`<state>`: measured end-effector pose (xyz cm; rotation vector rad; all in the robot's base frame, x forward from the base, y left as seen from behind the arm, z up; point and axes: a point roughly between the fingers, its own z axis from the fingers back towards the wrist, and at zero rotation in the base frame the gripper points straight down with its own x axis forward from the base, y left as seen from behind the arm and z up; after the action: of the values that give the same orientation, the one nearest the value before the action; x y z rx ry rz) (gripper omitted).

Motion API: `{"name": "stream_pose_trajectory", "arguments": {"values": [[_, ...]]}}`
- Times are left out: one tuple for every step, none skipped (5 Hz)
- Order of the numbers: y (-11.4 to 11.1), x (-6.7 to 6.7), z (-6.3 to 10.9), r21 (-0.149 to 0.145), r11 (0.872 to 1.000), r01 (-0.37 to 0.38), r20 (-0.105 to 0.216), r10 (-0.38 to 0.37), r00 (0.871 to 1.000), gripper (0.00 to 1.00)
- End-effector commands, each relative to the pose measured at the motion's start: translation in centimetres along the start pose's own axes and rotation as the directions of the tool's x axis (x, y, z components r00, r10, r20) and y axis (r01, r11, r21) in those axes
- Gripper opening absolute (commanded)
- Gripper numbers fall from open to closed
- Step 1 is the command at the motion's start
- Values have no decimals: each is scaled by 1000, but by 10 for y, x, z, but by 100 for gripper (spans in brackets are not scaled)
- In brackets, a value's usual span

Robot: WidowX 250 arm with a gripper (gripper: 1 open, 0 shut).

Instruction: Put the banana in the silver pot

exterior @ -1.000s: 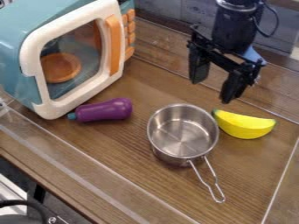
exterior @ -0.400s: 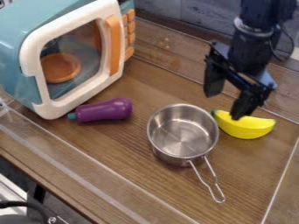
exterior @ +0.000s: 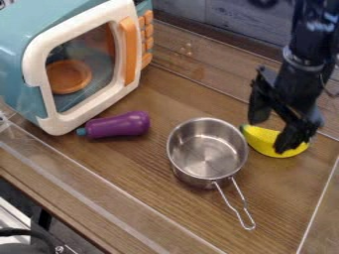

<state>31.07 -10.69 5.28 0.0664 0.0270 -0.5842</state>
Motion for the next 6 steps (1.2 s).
{"name": "stream_pose_trajectory", "arguments": {"values": [[-1,10,-4,35,999,38,50,-39,998,100],[0,13,-13,40,999,33,54,-35,998,100],[0,16,-21,46,999,28,54,-30,998,100],[1,19,-24,51,998,23,51,-26,998,100],[3,21,-25,57,998,20,47,-22,999,100],[4,24,-27,62,998,17,43,-19,999,100]]}}
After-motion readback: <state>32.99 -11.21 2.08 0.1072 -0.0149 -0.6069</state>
